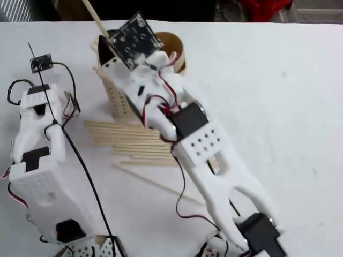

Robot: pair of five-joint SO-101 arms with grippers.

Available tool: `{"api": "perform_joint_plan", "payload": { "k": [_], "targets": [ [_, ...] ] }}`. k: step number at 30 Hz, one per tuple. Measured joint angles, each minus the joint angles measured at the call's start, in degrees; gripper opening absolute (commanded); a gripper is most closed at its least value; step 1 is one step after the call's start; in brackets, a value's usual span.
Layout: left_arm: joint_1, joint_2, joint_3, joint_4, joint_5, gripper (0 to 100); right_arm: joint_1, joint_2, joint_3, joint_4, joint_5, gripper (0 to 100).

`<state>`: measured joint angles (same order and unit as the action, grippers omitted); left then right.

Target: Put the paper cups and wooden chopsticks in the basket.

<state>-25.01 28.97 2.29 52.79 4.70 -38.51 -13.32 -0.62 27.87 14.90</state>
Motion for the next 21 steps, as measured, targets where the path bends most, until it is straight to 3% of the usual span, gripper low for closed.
{"api": "perform_joint_plan", "payload": {
  "k": [12, 21],
  "targets": [
    [0.0, 0.0, 0.0, 0.0, 0.0, 16, 0.0, 2.9, -1.8, -10.8, 0.0, 1.7],
    [0.0, 0.0, 0.0, 0.0, 0.0, 16, 2.5, 15.3, -6.5, -13.6, 0.0, 5.2]
  ]
}}
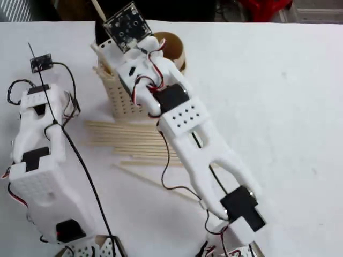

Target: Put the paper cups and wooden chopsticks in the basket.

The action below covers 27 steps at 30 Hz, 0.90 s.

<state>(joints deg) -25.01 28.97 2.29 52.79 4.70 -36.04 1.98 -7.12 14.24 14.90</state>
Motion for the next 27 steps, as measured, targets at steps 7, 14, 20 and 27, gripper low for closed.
{"api": "perform_joint_plan", "payload": {
  "k": [7, 14, 20, 27],
  "targets": [
    [0.0, 0.0, 0.0, 0.0, 0.0, 16, 0.4, 0.4, -1.1, 6.2, 0.0, 14.6],
    [0.0, 0.0, 0.0, 0.0, 0.0, 16, 0.4, -4.3, -1.1, 22.3, 0.0, 7.7],
    [0.0, 0.0, 0.0, 0.0, 0.0, 16, 0.4, -10.5, -1.2, 49.5, 0.0, 9.1],
    [0.0, 0.0, 0.0, 0.0, 0.0, 16, -4.2, -11.2, 8.6, 72.6, 11.4, 9.4]
  ]
}}
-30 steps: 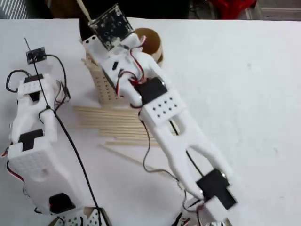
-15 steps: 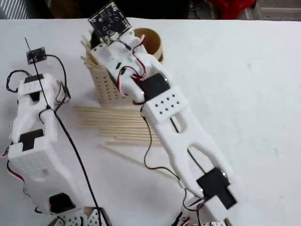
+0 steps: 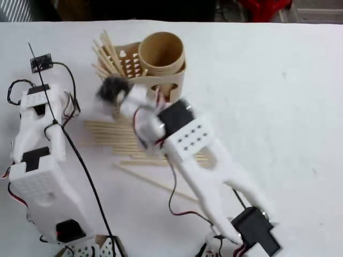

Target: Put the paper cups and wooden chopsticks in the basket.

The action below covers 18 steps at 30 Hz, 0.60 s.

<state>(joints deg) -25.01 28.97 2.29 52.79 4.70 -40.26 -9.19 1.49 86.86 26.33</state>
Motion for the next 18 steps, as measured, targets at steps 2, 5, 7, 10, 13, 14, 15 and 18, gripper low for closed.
{"api": "perform_joint_plan", "payload": {
  "k": [2, 5, 7, 10, 13, 14, 15, 18],
  "targets": [
    [0.0, 0.0, 0.0, 0.0, 0.0, 16, -1.8, 0.0, 7.7, -1.8, 2.5, 9.4],
    [0.0, 0.0, 0.0, 0.0, 0.0, 16, -3.5, 0.0, 20.3, -9.5, 5.8, 9.5],
    [0.0, 0.0, 0.0, 0.0, 0.0, 16, -4.6, 0.0, 27.6, -15.5, 7.7, 9.5],
    [0.0, 0.0, 0.0, 0.0, 0.0, 16, -5.9, 0.0, 34.9, -23.6, 9.5, 11.2],
    [0.0, 0.0, 0.0, 0.0, 0.0, 16, -5.5, 0.0, 38.8, -30.2, 10.2, 17.9],
    [0.0, 0.0, 0.0, 0.0, 0.0, 16, -5.6, 0.0, 39.6, -31.4, 10.2, 19.6],
    [0.0, 0.0, 0.0, 0.0, 0.0, 16, -6.0, 0.0, 40.3, -32.5, 10.2, 20.4],
    [0.0, 0.0, 0.0, 0.0, 0.0, 16, -6.7, 0.0, 41.4, -35.3, 10.2, 19.5]
  ]
}}
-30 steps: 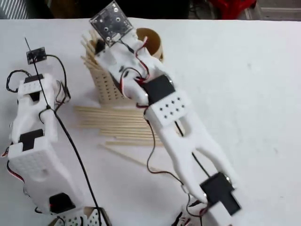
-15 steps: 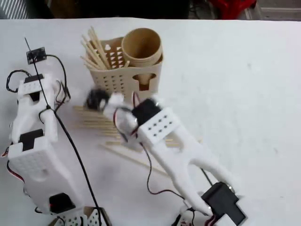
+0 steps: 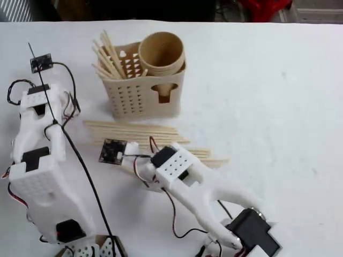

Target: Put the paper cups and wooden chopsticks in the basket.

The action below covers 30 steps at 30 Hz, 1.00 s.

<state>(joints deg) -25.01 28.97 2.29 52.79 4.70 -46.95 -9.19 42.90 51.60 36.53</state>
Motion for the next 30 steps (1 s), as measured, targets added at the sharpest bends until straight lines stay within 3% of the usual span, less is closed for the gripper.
{"api": "perform_joint_plan", "payload": {
  "k": [5, 15, 21, 30],
  "targets": [
    [0.0, 0.0, 0.0, 0.0, 0.0, 16, -3.5, 0.0, 3.0, -4.4, 0.0, 18.3],
    [0.0, 0.0, 0.0, 0.0, 0.0, 16, -3.4, 4.5, 3.1, -7.0, 0.0, 18.3],
    [0.0, 0.0, 0.0, 0.0, 0.1, 16, -1.0, 8.6, -0.4, -6.7, 0.0, 0.8],
    [0.0, 0.0, 0.0, 0.0, 0.1, 16, 1.5, 9.1, -1.8, -7.4, 0.0, 1.6]
  ]
}}
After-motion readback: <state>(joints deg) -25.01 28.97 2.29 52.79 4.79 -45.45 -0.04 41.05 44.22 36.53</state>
